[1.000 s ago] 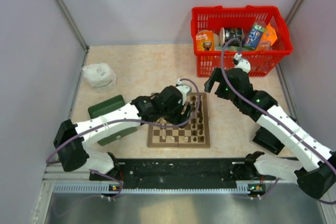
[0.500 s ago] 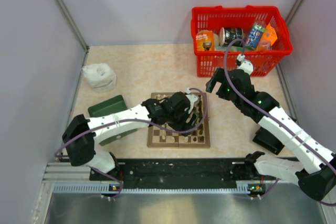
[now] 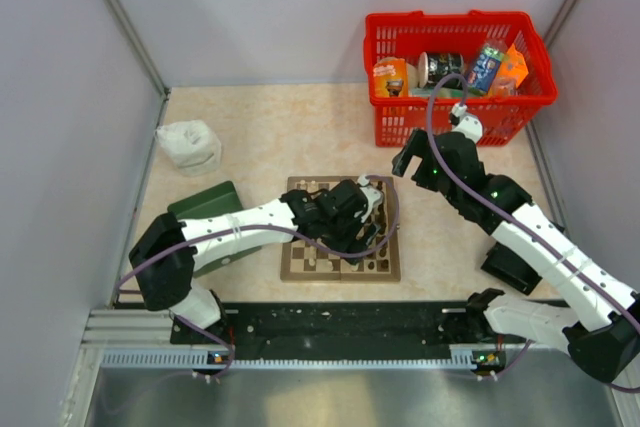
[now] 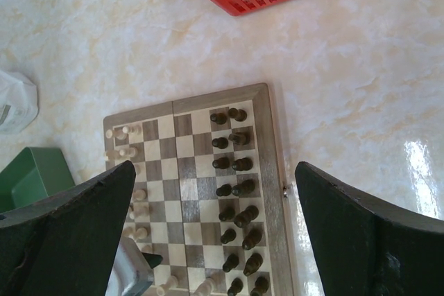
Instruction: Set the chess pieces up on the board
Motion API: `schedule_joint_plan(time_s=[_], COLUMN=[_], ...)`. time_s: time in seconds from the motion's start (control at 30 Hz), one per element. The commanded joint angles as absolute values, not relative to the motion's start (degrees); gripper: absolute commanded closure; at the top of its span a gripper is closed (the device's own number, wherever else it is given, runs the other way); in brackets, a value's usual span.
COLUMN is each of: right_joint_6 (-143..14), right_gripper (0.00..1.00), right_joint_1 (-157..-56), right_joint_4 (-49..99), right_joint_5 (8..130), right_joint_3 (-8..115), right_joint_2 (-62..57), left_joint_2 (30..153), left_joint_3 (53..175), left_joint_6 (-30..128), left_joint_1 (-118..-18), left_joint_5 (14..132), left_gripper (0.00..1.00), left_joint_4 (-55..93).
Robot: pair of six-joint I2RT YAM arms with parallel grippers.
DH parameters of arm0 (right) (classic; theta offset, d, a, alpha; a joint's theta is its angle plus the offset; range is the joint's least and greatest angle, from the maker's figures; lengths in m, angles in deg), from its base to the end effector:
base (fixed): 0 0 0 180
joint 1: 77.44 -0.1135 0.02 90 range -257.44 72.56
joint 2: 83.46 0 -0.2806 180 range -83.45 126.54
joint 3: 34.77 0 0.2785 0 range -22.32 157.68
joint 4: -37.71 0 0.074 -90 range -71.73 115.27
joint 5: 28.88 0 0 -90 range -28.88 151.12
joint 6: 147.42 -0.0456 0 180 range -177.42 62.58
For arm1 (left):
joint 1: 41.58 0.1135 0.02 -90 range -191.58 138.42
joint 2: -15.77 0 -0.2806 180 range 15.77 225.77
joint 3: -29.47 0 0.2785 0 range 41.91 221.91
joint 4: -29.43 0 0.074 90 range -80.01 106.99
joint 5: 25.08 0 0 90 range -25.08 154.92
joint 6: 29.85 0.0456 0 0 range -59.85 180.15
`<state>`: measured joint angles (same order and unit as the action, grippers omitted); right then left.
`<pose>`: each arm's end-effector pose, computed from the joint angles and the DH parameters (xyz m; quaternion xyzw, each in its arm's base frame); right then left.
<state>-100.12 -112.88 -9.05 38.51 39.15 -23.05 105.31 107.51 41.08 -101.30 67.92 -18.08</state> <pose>0.2133 0.1303 0.3589 0.1476 0.8552 0.1598 0.4705 0.1755 -0.3054 0.2361 0.3412 0.9009 -0.1890 0.1904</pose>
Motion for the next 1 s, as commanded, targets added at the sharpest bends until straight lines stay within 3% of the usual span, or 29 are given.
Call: schedule_joint_plan(time_s=[0.0, 0.27, 0.67, 0.97], right_joint_6=[-100.4, -100.5, -100.2, -100.4], right_gripper=[0.01, 0.01, 0.01, 0.01], right_joint_1=[-112.4, -112.4, -112.5, -112.4], right_joint_4=[-8.7, -8.7, -8.7, -8.7], right_joint_5=[38.1, 37.9, 38.1, 37.7], right_joint_3=[39.4, 38.2, 38.3, 38.0], right_joint_2=[-23.8, -24.6, -24.3, -24.6], left_joint_2=[105.3, 106.7, 108.8, 110.8], left_joint_3=[108.8, 108.6, 107.8, 108.5], left_joint_6=[41.9, 42.6, 41.6, 41.3], left_joint_1=[-101.7, -102.4, -103.5, -103.5], left_joint_5=[68.2, 70.7, 72.4, 70.6], left_gripper=[0.19, 0.24, 0.44, 0.51], left_joint_4=[-18.5, -18.5, -16.6, -15.3])
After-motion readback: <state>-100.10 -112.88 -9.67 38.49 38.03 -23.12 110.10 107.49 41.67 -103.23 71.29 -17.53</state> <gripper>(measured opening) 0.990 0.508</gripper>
